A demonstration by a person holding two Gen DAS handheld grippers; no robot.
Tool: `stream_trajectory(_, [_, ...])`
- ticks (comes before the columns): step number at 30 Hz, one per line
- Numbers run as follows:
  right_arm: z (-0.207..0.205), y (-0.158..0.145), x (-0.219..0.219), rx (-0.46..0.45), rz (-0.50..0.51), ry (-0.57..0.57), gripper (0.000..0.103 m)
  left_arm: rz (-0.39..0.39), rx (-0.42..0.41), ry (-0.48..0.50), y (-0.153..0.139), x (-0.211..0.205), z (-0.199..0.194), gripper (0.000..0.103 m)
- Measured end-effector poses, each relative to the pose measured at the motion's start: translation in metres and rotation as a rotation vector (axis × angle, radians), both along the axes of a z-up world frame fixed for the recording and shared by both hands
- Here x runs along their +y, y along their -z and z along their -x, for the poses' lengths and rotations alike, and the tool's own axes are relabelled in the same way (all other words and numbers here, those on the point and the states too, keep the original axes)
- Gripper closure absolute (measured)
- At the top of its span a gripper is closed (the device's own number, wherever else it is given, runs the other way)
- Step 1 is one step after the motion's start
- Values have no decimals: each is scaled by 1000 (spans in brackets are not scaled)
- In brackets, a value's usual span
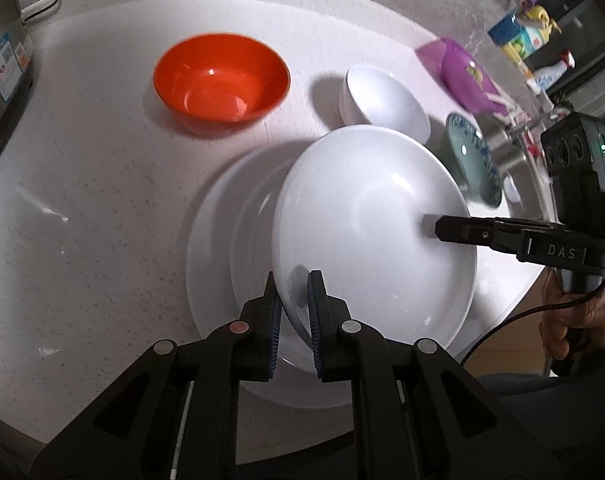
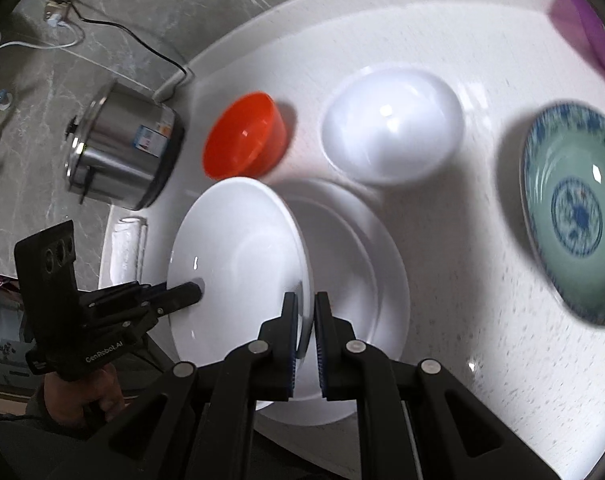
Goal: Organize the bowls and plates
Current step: 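Lower the white plate onto the plate stack with both grippers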
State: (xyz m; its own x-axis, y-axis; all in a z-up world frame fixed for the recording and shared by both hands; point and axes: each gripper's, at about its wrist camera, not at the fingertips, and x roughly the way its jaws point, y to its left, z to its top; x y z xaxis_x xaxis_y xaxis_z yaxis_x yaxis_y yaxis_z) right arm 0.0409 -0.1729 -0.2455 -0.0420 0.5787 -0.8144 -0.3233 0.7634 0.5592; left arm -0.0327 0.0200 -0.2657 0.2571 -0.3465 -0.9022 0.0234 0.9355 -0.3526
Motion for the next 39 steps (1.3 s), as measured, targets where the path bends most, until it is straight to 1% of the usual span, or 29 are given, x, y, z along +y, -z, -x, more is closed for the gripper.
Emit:
stream_trajectory(8, [6, 23, 0, 5, 34, -8, 93, -42, 33, 31, 31, -11, -6, 92])
stream_trajectory(12, [8, 32, 6, -9, 70, -28, 93, -69, 41, 45, 40, -15, -9, 92])
stream_trajectory(15, [8, 36, 7, -8, 73, -29, 93, -71, 45, 41, 46, -14, -11, 92])
stream_trajectory(19, [8, 37, 10, -23, 84, -38, 93, -78, 39, 40, 43, -13, -12, 91])
stream_trajectory(24, [10, 33, 17, -80, 136, -73, 93, -90, 40, 44, 44, -16, -15, 90])
stream_trajectory(33, [11, 31, 22, -113, 186, -94, 92, -102, 41, 50, 43, -16, -15, 88])
stream_trajectory(34, [11, 31, 22, -113, 187, -94, 92, -101, 41, 52, 42, -15, -14, 86])
stream_trajectory(36, [11, 31, 22, -114, 190, -96, 92, -89, 39, 59, 42, -17, -14, 77])
stream_trajectory(37, [11, 31, 22, -114, 190, -98, 92, -81, 38, 63, 41, -19, -14, 68])
stream_trajectory(38, [11, 31, 22, -114, 190, -100, 92, -70, 34, 68, 40, -20, -13, 54])
stream_trajectory(39, [11, 31, 23, -114, 190, -103, 92, -53, 27, 75, 38, -23, -13, 48])
